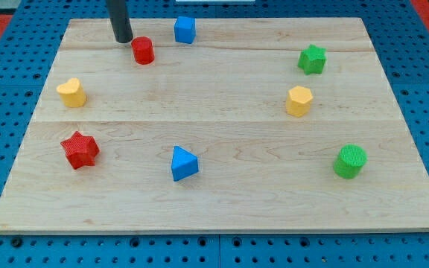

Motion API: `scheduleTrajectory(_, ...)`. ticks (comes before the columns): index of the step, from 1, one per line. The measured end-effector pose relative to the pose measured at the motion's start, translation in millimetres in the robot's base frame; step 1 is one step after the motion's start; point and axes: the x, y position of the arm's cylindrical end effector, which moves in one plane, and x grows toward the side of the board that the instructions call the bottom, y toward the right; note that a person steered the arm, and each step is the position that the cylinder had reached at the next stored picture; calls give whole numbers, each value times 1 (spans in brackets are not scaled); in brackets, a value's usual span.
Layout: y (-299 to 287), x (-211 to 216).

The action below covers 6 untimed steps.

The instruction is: Push the red circle towards the center of the board

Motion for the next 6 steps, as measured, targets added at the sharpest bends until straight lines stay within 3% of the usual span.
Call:
scheduleTrajectory(2,64,23)
scheduleTrajectory(4,68,60)
scheduleTrajectory(5,30,89)
scheduleTrajectory(6,28,103)
